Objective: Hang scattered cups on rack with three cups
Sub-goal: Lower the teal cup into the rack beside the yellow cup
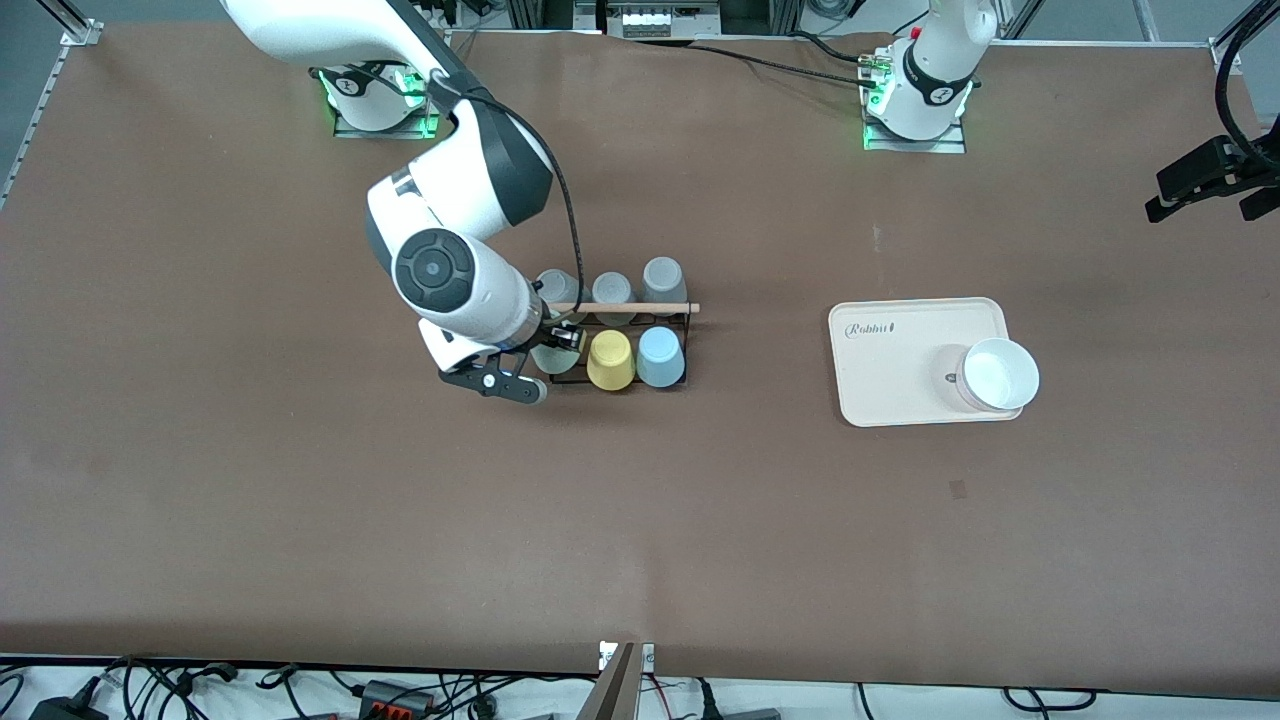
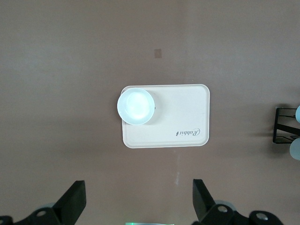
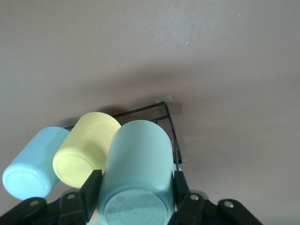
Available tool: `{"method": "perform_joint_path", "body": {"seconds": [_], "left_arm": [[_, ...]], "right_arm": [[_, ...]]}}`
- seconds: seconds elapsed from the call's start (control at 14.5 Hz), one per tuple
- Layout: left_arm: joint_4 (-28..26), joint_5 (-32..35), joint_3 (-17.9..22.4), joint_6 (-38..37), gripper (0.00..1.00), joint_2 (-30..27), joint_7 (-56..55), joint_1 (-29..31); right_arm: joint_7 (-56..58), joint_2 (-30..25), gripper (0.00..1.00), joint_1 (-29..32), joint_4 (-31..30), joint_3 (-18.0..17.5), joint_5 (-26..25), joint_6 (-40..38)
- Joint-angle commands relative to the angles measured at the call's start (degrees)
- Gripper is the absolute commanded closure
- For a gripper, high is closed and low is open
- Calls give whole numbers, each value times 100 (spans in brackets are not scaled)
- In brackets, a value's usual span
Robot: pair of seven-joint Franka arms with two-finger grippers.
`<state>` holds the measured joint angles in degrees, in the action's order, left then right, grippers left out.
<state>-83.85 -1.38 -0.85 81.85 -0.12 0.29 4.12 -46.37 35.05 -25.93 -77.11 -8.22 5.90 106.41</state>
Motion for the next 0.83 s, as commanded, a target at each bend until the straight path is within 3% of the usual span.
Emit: {"method": "perform_joint_path", "body": {"seconds": [0.0,0.21,0.76], "left_arm": [[106,-11,-11,-81,0,47,111,19],[97,-11,-29,-81,0,47,111,10],[97,-3,-38,-81,0,47,102,10]], "right_arm": [[-162,257,73,-149,214,48,-157,47],[-162,362,73,-158,205,48,-413,47],[-337,564,73,-149,197,48,-361,231]]}}
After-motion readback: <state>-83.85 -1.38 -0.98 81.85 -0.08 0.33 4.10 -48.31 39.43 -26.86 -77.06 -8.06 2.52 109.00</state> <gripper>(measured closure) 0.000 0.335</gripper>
